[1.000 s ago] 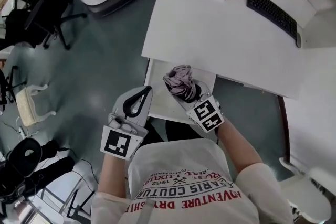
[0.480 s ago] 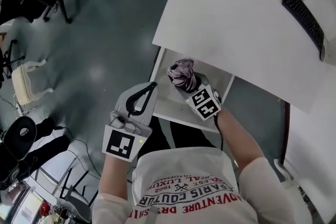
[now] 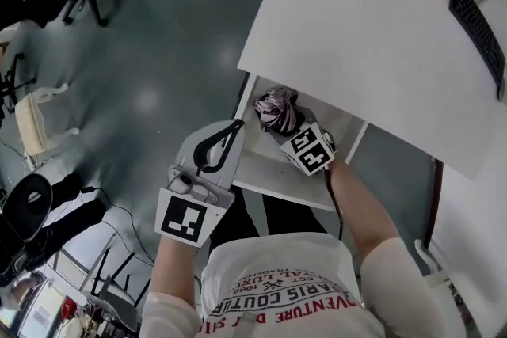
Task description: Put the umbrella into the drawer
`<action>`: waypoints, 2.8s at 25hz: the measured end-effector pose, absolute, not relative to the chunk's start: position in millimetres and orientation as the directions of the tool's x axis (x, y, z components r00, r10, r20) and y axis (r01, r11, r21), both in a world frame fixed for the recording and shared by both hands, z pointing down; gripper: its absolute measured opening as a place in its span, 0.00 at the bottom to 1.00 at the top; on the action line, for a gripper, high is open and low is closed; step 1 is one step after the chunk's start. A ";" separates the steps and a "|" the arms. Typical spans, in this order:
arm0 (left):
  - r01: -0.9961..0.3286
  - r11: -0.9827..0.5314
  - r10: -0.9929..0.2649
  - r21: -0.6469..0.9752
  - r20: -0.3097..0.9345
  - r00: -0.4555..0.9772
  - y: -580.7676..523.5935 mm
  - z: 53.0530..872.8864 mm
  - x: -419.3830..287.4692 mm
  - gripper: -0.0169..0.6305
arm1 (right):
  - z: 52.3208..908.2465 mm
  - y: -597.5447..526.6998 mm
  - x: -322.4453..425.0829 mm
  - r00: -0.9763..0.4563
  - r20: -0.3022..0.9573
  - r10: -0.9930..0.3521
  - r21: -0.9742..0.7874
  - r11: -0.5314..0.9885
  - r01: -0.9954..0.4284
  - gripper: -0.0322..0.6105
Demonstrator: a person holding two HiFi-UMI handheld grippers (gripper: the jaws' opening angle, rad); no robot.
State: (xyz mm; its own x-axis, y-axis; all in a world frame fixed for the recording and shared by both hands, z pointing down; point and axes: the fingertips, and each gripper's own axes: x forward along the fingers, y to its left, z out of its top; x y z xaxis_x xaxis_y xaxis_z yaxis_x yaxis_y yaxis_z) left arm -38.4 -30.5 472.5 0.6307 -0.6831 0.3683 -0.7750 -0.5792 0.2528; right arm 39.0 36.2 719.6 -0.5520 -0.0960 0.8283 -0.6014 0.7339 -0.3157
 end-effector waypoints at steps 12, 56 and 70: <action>-0.746 -0.621 -0.643 0.241 0.386 0.661 -30.1 473.3 -39.5 0.03 | 729.0 31.1 35.2 -0.551 0.828 -0.105 -0.397 0.586 -0.706 0.68; -0.577 -0.817 -0.575 -0.021 0.112 0.810 -0.2 189.7 -17.1 0.03 | 212.6 20.9 109.5 -0.348 0.150 -0.925 0.059 0.360 -0.931 0.05; -0.591 -0.807 -0.589 -0.025 0.112 0.800 -6.4 179.5 -20.9 0.03 | 185.2 24.9 115.9 -0.318 0.072 -0.945 0.063 0.323 -0.944 0.05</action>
